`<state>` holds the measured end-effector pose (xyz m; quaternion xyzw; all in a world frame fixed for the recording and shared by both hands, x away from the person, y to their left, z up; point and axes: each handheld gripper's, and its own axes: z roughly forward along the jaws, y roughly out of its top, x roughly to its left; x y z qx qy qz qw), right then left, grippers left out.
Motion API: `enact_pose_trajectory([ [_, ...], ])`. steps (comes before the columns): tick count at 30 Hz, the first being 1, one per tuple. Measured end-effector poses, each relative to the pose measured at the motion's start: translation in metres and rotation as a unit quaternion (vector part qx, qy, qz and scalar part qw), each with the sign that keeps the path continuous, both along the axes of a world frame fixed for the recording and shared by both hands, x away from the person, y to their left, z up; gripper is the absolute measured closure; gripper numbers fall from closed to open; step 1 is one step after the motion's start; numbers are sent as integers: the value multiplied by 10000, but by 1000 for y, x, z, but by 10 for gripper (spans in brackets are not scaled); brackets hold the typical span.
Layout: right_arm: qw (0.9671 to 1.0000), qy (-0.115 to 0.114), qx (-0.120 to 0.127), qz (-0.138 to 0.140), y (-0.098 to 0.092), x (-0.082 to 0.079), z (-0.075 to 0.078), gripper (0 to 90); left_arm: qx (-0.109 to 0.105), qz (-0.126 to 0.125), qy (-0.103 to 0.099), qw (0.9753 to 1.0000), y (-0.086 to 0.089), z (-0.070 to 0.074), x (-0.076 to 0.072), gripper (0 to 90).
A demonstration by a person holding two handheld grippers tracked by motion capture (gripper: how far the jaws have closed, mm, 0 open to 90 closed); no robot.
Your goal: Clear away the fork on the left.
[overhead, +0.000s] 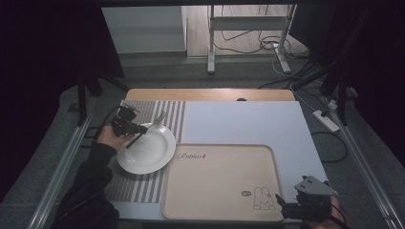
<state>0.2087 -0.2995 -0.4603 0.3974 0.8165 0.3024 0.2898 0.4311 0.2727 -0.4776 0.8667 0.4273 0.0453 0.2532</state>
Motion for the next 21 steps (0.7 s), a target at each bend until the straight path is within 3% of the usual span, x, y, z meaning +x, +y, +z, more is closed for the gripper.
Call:
enact_pose_trajectory([
  [8, 10000, -26, 8, 21, 0, -1, 0, 0, 27, -183, 41, 9998, -17, -1, -17, 850],
  [17, 10000, -47, 9, 50, 0, -1, 0, 0, -152, -172, 77, 9997, -29, 0, -37, 850],
  [21, 10000, -52, -12, 66, 0, -1, 0, 0, -109, -208, 52, 9997, -35, 0, -48, 849],
])
